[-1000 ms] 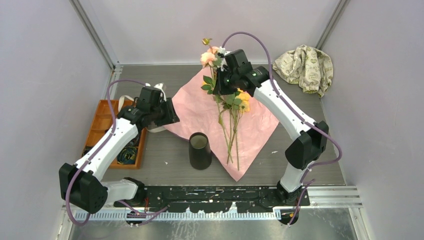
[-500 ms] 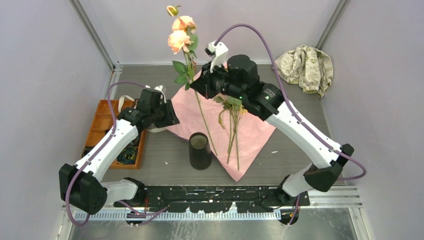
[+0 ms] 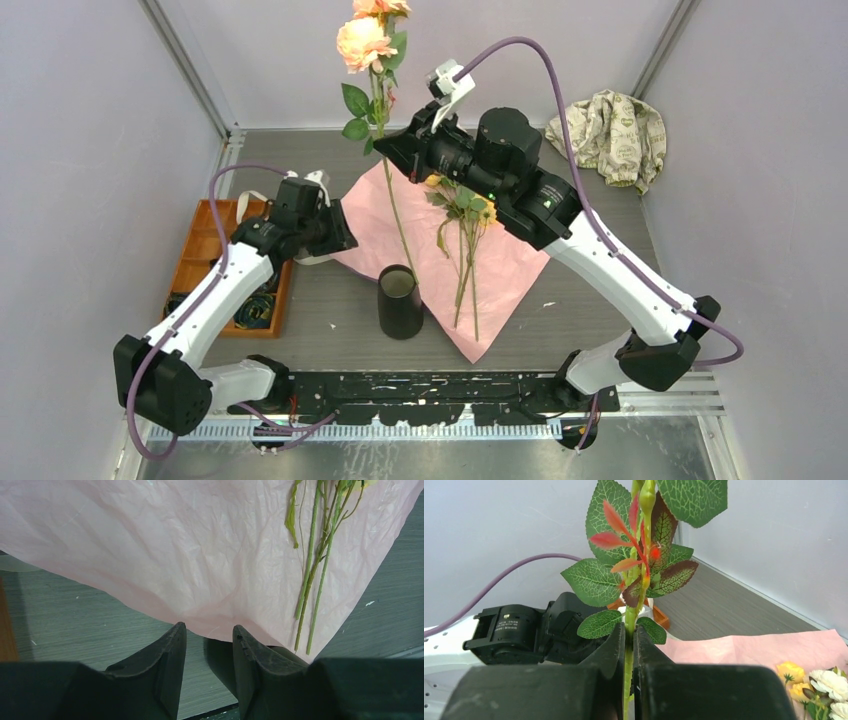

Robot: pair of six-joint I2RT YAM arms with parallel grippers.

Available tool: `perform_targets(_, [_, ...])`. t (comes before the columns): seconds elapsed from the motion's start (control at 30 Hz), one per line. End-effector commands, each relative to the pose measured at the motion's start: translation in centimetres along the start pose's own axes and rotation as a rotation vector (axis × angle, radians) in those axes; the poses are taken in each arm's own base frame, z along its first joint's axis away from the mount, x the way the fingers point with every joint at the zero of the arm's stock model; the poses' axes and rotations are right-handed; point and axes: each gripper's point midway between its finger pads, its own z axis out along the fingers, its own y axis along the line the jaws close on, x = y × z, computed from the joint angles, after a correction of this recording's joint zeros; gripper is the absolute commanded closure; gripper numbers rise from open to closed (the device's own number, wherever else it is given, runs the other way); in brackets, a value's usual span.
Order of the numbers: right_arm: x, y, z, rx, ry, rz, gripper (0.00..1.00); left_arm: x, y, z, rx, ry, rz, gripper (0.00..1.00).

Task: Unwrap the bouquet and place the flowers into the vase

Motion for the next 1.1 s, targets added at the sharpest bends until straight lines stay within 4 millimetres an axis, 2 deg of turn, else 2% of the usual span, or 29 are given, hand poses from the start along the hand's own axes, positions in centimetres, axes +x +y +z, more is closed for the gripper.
perform_targets(0.0, [-4.5,1.2,-0.5,-0.031,-0.163,-0.008,0.99,-1.1,-0.5,-1.2,0.016,-0.067,0.016,0.6])
perform_targets(0.13, [-5.9,1.8,-0.6,-0.054,-0.185,-0.017,0.99,-1.1,-0.2,-1.3,0.008,-0.07,0.016,0.6])
perform_targets(0.2, [-5.8,2.1,-0.5,-0.063,-0.178,-0.014,0.99,-1.1,-0.2,-1.3,0.007,-0.07,0.015,0.6])
perform_targets(0.47, [-2.7,1.9,-1.0,-0.054,-0.128,0.025,0.99,-1.0,-0.1,-1.3,0.004,-0.068,0.017,0.6])
perform_targets(0.77, [3.1,1.3,-1.8,-0.043,-0.047,0.08,0.99,-1.0,-0.3,-1.1,0.011,-0.069,0.012,0.6])
perform_targets(1.0, [6.3,1.3,-1.6,-0.037,0.027,0.105,0.99,-1.2,-0.4,-1.1,0.016,-0.075,0.008,0.6])
perform_targets(1.07, [7.3,1.3,-1.5,-0.036,0.054,0.108,0.96,-1.1,-0.4,-1.0,0.019,-0.072,0.006,0.6])
